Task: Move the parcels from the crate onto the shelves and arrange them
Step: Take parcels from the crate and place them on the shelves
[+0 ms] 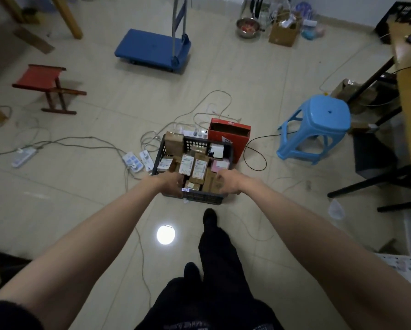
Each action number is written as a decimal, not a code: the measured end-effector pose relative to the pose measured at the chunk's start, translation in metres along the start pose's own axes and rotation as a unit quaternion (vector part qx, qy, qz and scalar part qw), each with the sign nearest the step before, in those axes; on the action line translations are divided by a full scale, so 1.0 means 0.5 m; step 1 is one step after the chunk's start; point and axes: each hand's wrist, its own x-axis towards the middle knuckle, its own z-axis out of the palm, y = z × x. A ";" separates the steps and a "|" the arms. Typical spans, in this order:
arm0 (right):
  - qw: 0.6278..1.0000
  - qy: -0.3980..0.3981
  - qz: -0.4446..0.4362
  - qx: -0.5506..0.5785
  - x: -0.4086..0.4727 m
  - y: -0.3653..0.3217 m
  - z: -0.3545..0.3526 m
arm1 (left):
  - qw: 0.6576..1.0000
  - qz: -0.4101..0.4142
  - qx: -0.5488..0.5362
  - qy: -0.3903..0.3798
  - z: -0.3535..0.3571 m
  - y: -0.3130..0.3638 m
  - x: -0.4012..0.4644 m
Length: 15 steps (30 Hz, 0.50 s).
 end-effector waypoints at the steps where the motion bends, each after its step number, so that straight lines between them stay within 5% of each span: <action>1: 1.000 -0.005 -0.002 0.001 0.021 0.003 -0.009 | 1.000 -0.002 -0.005 -0.005 -0.007 -0.005 0.018; 15: 0.989 -0.070 0.029 0.125 0.402 0.096 -0.093 | 0.992 -0.060 -0.106 -0.046 -0.126 -0.080 0.287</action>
